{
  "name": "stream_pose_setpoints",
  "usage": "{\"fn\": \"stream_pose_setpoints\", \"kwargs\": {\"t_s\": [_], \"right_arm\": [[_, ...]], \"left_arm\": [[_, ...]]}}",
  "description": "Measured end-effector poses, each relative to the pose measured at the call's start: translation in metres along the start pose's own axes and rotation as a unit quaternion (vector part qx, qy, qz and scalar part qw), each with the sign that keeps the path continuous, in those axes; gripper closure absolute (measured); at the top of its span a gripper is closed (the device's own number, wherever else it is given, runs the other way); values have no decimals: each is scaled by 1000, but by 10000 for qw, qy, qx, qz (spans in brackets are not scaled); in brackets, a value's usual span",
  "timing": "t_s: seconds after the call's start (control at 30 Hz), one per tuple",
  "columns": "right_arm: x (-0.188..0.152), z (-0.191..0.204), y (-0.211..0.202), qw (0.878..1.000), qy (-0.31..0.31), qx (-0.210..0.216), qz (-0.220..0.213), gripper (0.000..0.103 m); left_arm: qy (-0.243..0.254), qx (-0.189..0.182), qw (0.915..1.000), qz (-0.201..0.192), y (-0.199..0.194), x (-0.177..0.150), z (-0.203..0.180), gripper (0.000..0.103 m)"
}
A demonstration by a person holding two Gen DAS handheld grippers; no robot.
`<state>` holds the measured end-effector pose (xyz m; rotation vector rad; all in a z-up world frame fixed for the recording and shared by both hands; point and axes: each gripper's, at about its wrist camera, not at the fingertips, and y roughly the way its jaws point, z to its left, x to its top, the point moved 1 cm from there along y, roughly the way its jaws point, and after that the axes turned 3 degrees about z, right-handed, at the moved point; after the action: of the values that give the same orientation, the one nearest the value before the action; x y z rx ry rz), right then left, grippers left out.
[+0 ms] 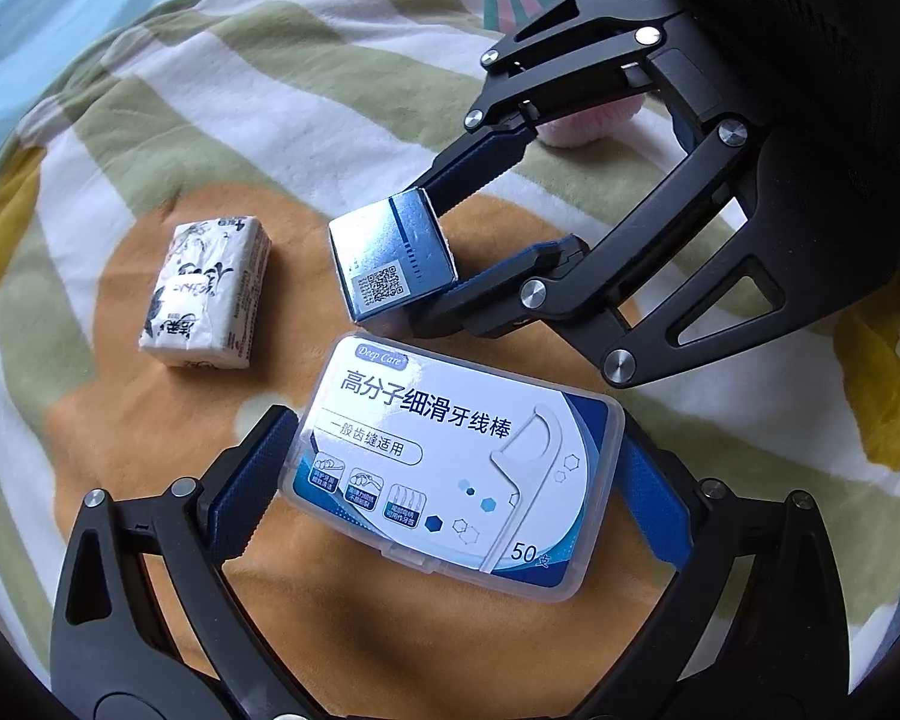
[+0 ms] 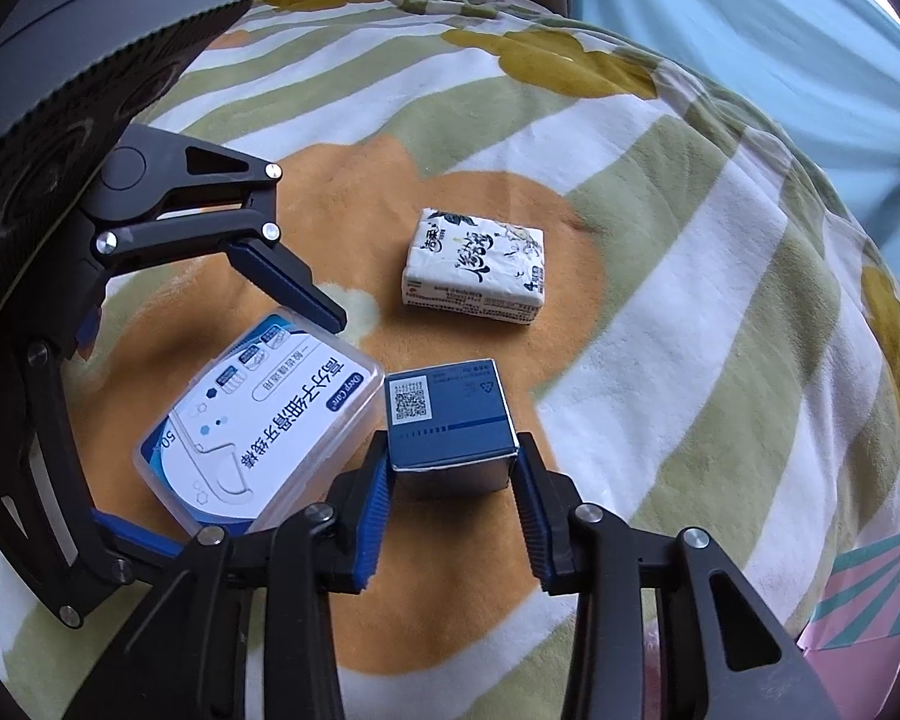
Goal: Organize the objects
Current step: 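Grasp the clear floss-pick box with the left tool while the right tool grasps the dark blue box, then carry the floss-pick box and dark blue box over the cardboard box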
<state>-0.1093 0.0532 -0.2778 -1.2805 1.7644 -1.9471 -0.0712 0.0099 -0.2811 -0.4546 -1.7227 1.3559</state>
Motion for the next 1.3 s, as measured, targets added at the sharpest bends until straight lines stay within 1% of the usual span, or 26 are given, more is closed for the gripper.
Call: {"fn": "stream_pose_setpoints", "kwargs": {"t_s": [0.17, 0.37, 0.53, 0.63, 0.73, 0.8, 0.9, 0.93, 0.97, 1.03, 1.07, 1.1, 1.17, 1.23, 1.3], "right_arm": [[3, -6, -18, 9998, 213, 8, -22, 68], [14, -18, -57, 9980, 634, -33, -72, 68], [22, -28, -105, 9929, 1178, -93, -103, 68], [25, -32, -136, 9876, 1559, -186, -83, 68], [26, -33, -163, 9807, 1934, -292, -49, 68], [26, -34, -184, 9746, 2208, -370, -48, 68], [26, -34, -208, 9666, 2521, -459, -41, 68], [24, -34, -218, 9623, 2680, -463, -26, 68], [24, -34, -223, 9598, 2766, -479, -14, 68], [21, -31, -237, 9534, 2966, -549, 23, 68], [19, -30, -242, 9513, 3028, -573, 30, 68], [17, -29, -247, 9491, 3090, -609, 43, 68], [13, -26, -253, 9456, 3188, -645, 51, 68], [8, -24, -256, 9423, 3278, -674, 58, 68], [5, -23, -258, 9412, 3307, -691, 82, 68]], "left_arm": [[-68, 68, 9999, -30, -16, 6, -2, 4], [-270, 236, 9993, -145, -53, 21, -4, 4], [-639, 419, 9967, -276, -95, 31, -5, 4], [-1027, 559, 9925, -345, -125, 38, -3, 4], [-1487, 835, 9846, -381, -154, 45, -2, 4], [-1817, 986, 9773, -468, -175, 46, -4, 4], [-2297, 1251, 9634, -586, -206, 49, -9, 4], [-2440, 1334, 9586, -615, -214, 50, -11, 4], [-2649, 1427, 9514, -648, -224, 50, -13, 4], [-2946, 1586, 9400, -661, -238, 49, -18, 4], [-3116, 1745, 9317, -669, -246, 48, -21, 4], [-3234, 1841, 9256, -686, -252, 46, -24, 4], [-3527, 1935, 9126, -737, -262, 39, -29, 4], [-3670, 1949, 9062, -782, -268, 33, -34, 4], [-3697, 1968, 9047, -780, -271, 29, -38, 4]]}}
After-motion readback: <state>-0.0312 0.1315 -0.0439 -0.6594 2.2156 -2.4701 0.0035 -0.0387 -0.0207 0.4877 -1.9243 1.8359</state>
